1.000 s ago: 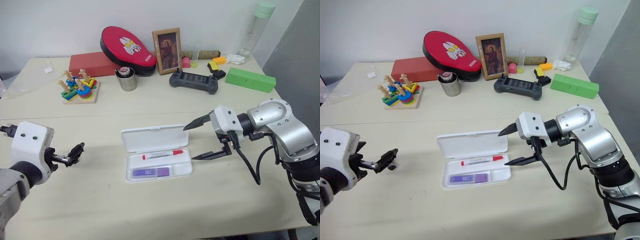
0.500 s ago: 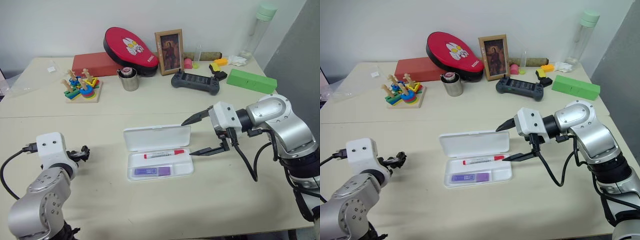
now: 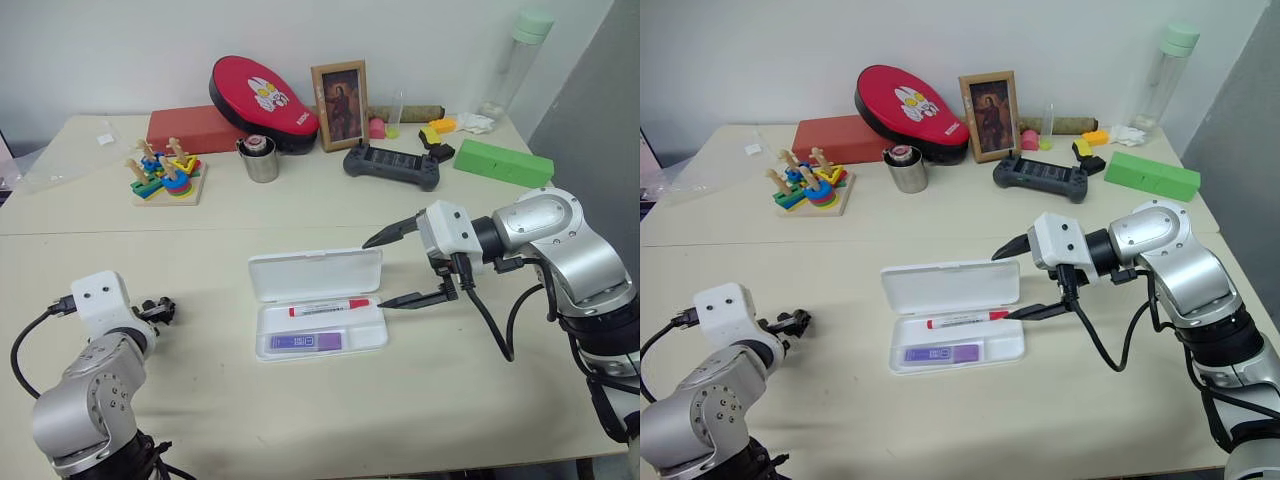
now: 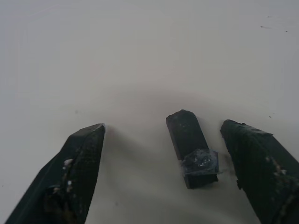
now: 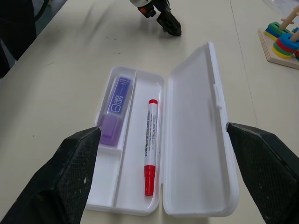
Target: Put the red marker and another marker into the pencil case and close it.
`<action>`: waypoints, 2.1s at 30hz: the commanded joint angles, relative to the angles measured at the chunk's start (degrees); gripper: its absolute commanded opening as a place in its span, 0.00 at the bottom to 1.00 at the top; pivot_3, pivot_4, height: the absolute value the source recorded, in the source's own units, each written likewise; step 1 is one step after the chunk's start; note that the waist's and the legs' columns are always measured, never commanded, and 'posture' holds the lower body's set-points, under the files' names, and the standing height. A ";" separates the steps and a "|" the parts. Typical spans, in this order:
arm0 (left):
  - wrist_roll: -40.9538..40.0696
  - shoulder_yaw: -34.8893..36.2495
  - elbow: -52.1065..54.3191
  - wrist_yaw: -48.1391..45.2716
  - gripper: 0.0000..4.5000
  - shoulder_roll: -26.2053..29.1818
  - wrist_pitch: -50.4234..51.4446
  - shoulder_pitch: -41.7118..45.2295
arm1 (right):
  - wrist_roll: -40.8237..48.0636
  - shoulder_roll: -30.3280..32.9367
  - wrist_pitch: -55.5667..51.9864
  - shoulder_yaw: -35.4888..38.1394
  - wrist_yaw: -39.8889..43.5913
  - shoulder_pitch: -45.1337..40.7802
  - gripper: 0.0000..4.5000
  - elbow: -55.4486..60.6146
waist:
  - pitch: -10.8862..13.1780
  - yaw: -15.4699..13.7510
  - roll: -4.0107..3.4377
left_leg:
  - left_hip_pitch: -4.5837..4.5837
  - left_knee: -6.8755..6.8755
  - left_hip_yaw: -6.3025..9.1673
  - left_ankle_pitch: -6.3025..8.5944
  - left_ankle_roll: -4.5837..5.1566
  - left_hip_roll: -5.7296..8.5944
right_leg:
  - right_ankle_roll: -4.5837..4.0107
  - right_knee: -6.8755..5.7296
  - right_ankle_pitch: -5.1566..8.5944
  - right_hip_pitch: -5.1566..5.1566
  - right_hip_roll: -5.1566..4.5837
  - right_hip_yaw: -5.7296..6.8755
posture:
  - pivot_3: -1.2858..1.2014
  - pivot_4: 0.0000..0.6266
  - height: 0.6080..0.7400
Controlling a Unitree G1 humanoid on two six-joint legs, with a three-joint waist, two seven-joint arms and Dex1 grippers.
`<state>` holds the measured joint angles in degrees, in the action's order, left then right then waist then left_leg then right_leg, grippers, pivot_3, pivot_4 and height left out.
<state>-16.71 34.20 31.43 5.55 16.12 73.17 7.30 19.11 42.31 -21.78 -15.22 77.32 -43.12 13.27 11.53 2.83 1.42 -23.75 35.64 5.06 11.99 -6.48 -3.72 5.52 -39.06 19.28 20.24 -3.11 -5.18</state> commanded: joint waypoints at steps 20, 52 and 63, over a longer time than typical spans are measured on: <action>3.60 1.96 1.76 -0.14 0.10 0.55 3.78 -0.94 | 0.80 0.23 0.23 1.52 -0.17 -0.22 1.00 1.57 | 0.00 0.44 0.00 | -0.01 0.07 -0.01 0.01 0.01 0.00 | 0.03 0.02 -0.03 -0.01 0.00 -0.04 | 0.52 0.24 1.00; -40.17 2.14 15.70 -49.03 0.10 36.64 1.82 9.85 | -7.74 8.00 14.92 0.27 6.64 4.98 1.00 -5.48 | 0.17 0.18 0.19 | -0.07 0.01 -0.01 0.01 0.01 -0.01 | 0.03 0.10 -0.03 0.04 0.00 -0.02 | 0.52 0.24 1.00; -26.96 -25.77 13.66 -58.47 0.10 39.84 -19.66 4.35 | -7.94 7.78 13.85 1.06 6.68 4.06 1.00 -5.51 | 0.21 0.02 0.13 | -0.07 0.03 -0.04 0.01 0.00 0.00 | 0.03 0.10 -0.03 0.04 0.01 -0.05 | 0.52 0.24 1.00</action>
<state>-46.60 11.47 46.05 -51.42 55.35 57.67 11.37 10.29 49.58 -8.06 -15.61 83.32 -37.68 6.42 11.74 2.85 1.54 -23.82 35.67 5.02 12.00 -6.47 -3.72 5.55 -38.96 19.25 20.28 -3.10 -5.24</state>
